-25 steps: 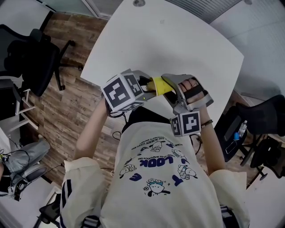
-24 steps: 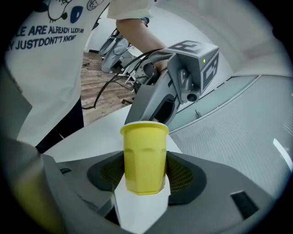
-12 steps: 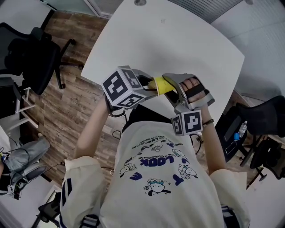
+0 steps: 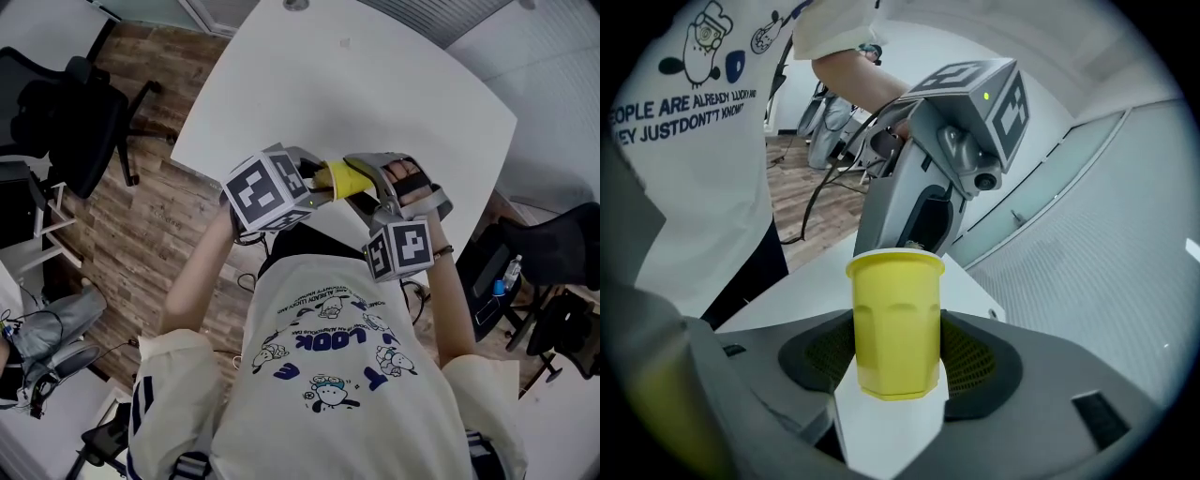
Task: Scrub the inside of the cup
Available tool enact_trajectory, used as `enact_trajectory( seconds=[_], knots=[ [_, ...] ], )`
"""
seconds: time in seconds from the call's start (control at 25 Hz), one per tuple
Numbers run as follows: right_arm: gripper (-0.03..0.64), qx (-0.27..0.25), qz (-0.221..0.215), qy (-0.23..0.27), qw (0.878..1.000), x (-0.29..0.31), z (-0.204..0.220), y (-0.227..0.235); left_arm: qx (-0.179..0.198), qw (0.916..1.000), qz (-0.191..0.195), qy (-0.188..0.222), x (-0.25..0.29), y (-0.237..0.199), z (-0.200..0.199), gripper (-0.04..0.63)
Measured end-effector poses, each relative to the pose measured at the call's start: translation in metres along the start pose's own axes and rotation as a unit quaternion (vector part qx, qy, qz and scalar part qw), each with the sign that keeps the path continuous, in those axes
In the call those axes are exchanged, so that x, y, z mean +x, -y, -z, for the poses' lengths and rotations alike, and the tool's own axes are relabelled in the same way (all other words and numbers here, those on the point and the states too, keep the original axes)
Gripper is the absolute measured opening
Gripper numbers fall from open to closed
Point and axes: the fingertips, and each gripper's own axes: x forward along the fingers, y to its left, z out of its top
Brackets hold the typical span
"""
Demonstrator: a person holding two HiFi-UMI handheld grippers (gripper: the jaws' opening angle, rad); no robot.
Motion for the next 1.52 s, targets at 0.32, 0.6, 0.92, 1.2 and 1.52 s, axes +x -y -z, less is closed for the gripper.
enact_trajectory(
  seconds=[0.32, 0.6, 0.92, 1.2, 1.52],
  knots=[
    [0.259, 0.072, -0.061, 0.005, 0.996, 0.005, 0.002, -0.011, 0.026, 0.9992, -0.012, -0.03, 0.004, 0.001, 0.005, 0.15],
    [0.258, 0.13, -0.108, 0.018, 0.985, 0.008, 0.003, -0.021, 0.057, 0.9969, -0.013, -0.053, 0.012, 0.002, 0.013, 0.15],
    [0.256, 0.219, -0.172, 0.048, 0.959, 0.001, -0.001, -0.03, 0.19, 0.9766, -0.038, -0.094, 0.012, 0.01, 0.014, 0.149],
    [0.256, 0.287, -0.232, 0.066, 0.927, -0.001, -0.004, -0.037, 0.287, 0.9492, -0.066, -0.11, 0.014, 0.013, 0.015, 0.15],
    [0.256, 0.321, -0.252, 0.061, 0.911, -0.001, -0.002, -0.044, 0.333, 0.9298, -0.092, -0.127, 0.018, 0.013, 0.018, 0.15]
  ],
)
